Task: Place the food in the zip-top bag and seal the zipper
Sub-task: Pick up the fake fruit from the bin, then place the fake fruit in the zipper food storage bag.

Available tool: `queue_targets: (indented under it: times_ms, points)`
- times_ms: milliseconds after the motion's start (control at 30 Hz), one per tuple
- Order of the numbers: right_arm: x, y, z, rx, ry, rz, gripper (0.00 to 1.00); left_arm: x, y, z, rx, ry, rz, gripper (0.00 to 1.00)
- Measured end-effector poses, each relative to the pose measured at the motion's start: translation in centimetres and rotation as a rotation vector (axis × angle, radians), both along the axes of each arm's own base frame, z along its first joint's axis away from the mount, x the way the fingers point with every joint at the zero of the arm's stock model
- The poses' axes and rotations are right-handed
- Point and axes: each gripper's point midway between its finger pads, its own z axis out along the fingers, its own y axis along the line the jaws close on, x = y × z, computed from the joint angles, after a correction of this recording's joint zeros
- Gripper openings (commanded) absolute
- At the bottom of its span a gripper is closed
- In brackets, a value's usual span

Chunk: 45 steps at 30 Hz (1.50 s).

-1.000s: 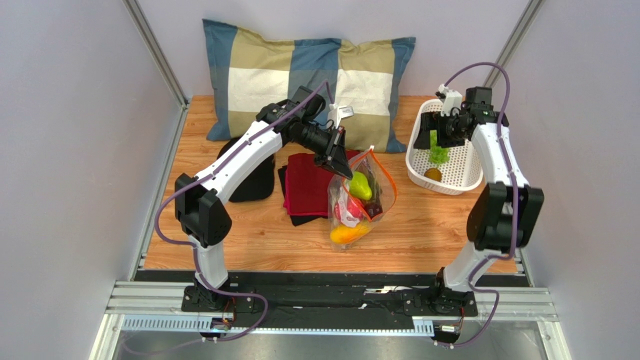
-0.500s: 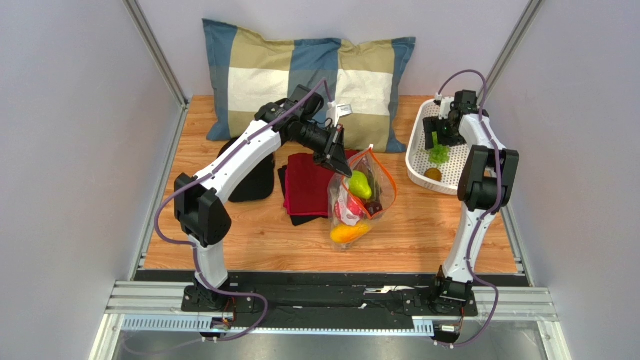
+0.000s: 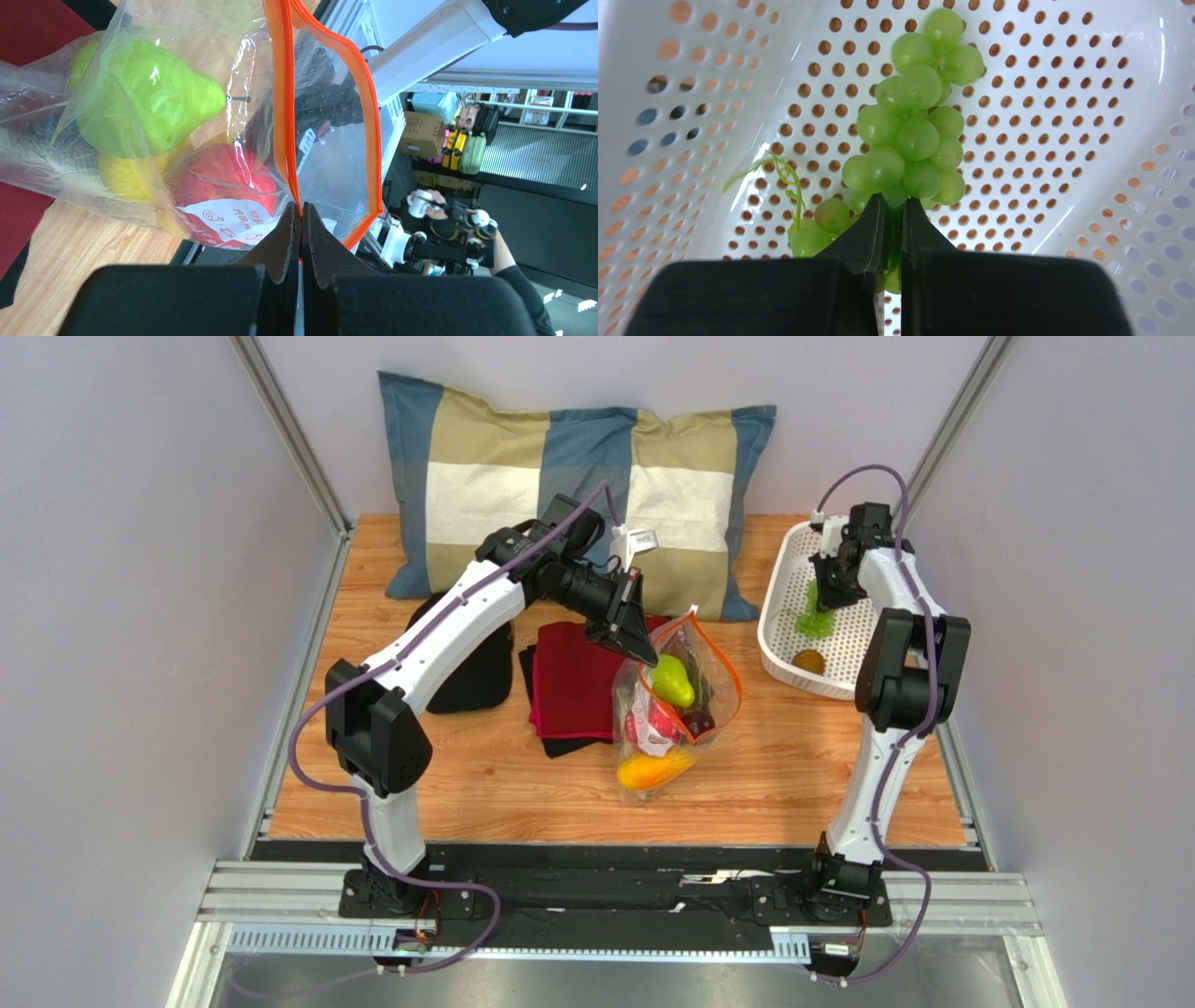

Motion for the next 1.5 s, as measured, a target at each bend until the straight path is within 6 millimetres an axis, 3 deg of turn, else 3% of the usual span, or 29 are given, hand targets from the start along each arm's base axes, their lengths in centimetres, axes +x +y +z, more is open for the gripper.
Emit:
queue_targets:
  times_ms: [100, 200, 367, 433, 533, 667, 767, 900, 1067, 1233, 1500]
  points:
    - [-0.5, 0.2, 2.1, 0.016, -0.022, 0.006, 0.00, 0.0, 0.0, 0.0, 0.000, 0.003, 0.002, 0.00]
    - [-1.3, 0.8, 6.6, 0.045, -0.084, 0.023, 0.00, 0.0, 0.0, 0.0, 0.001, 0.005, 0.003, 0.00]
    - [-3.9, 3.6, 19.6, 0.121, -0.338, 0.094, 0.00, 0.0, 0.0, 0.0, 0.001, 0.008, 0.005, 0.00]
    - [-6.2, 5.8, 25.3, 0.175, -0.460, 0.151, 0.00, 0.0, -0.1, 0.1, -0.002, 0.007, 0.006, 0.00]
    - [-10.3, 9.3, 31.6, 0.262, -0.586, 0.254, 0.00, 0.1, -0.1, 0.2, -0.006, 0.005, 0.006, 0.00]
    - [-17.2, 15.5, 36.4, 0.394, -0.669, 0.442, 0.00, 0.1, -0.2, 0.3, -0.011, 0.008, 0.006, 0.00]
    - [-22.2, 19.6, 36.7, 0.485, -0.647, 0.581, 0.00, 0.1, -0.2, 0.3, -0.012, 0.008, 0.006, 0.00]
    - [-27.9, 23.9, 34.8, 0.588, -0.551, 0.729, 0.00, 0.1, -0.2, 0.4, -0.016, 0.006, 0.005, 0.00]
    - [-31.0, 26.5, 30.4, 0.673, -0.363, 0.795, 0.00, 0.1, -0.3, 0.4, -0.017, 0.005, 0.004, 0.00]
    - [-30.5, 27.8, 26.2, 0.689, -0.202, 0.781, 0.00, 0.1, -0.3, 0.4, -0.017, 0.005, 0.004, 0.00]
    - [-26.8, 27.9, 23.4, 0.644, -0.136, 0.698, 0.00, 0.0, -0.3, 0.4, -0.021, 0.009, 0.000, 0.00]
